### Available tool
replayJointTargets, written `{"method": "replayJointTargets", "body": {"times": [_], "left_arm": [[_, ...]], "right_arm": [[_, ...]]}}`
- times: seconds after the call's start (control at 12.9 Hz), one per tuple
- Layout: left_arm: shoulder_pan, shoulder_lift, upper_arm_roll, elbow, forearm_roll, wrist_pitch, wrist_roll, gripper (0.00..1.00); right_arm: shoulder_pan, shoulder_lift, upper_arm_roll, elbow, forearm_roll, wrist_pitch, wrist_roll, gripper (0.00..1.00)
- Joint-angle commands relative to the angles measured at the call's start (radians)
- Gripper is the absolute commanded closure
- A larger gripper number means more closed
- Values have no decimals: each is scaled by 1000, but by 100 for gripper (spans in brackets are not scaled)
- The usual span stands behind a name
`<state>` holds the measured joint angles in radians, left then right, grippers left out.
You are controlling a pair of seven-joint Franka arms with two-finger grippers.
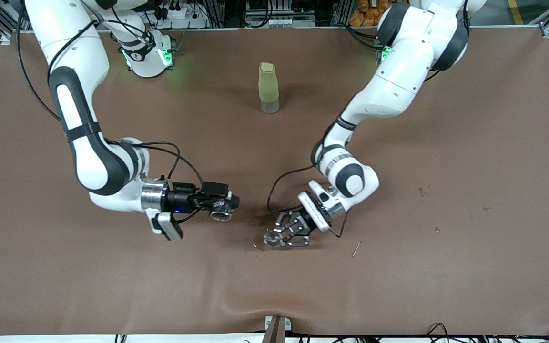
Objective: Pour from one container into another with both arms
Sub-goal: 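Turn the beaker upright with the right gripper and move it away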
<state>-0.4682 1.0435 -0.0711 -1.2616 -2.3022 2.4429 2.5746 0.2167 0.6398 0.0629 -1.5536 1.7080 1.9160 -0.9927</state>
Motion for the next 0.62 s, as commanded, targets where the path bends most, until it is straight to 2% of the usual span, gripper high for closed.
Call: {"method": "replayJointTargets", "body": {"times": [0.0, 0.23, 0.54], "left_arm": [[94, -40, -6, -97, 75, -112, 22, 100], [189, -65, -6, -163, 151, -246, 6, 100], [353, -151, -6, -289, 450, -414, -106, 100]], "right_arm": [[-34, 11, -37, 35, -85, -8, -110, 100], [-117, 29, -38, 35, -166, -9, -317, 100], [-229, 64, -38, 33, -280, -22, -533, 100]]}}
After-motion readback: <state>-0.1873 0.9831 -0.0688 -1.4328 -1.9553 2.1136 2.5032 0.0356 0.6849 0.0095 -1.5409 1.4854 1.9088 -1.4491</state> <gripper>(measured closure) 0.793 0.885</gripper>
